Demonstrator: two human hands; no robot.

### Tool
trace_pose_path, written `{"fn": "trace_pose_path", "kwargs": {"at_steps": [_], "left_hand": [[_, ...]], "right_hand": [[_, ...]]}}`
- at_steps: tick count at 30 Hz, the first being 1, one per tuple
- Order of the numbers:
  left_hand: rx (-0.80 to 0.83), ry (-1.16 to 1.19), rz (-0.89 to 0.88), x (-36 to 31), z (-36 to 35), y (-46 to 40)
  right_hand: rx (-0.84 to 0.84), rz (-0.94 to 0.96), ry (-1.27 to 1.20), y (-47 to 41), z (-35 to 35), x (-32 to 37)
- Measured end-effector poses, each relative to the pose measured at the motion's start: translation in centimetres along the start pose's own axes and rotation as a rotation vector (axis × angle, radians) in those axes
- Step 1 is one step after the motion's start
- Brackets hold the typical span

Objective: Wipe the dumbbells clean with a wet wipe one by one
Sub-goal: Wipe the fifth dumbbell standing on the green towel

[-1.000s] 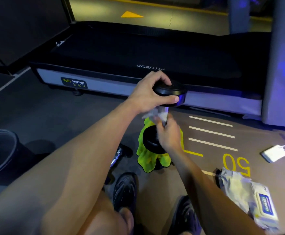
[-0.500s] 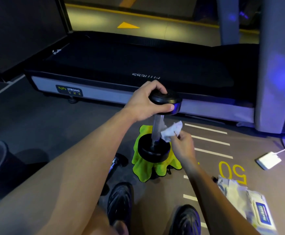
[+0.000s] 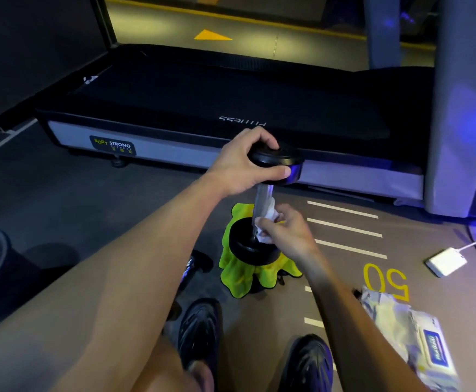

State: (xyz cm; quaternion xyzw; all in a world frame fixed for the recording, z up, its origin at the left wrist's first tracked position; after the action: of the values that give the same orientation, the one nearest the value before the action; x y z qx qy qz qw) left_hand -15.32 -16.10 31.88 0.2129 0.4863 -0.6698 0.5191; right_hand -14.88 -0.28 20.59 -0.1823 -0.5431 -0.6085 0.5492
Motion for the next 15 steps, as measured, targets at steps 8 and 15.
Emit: {"fn": "trace_pose_path", "kwargs": {"at_steps": [8,15], "left_hand": [[0.004,0.061,0.042,0.4,0.4,0.1],[0.013,0.082,0.054,0.6,0.5,0.1]], "right_hand": [[-0.150,0.209,-0.126,1.0,-0.6,-0.4],[-0.320,0.343,-0.133,0.3,0.1,2.6]]}}
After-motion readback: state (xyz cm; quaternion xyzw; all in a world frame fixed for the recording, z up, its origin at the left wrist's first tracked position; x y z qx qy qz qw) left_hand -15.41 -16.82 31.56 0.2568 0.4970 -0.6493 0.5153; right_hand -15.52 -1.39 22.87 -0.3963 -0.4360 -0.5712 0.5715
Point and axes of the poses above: each hand's wrist, its own y-axis away from the middle knuckle, its own z-axis out of the back of the hand, x = y × z, the point moved 5 cm from there along -y, towards the middle knuckle, and after that the axes turned 14 degrees about -z, right-handed, at the moved point
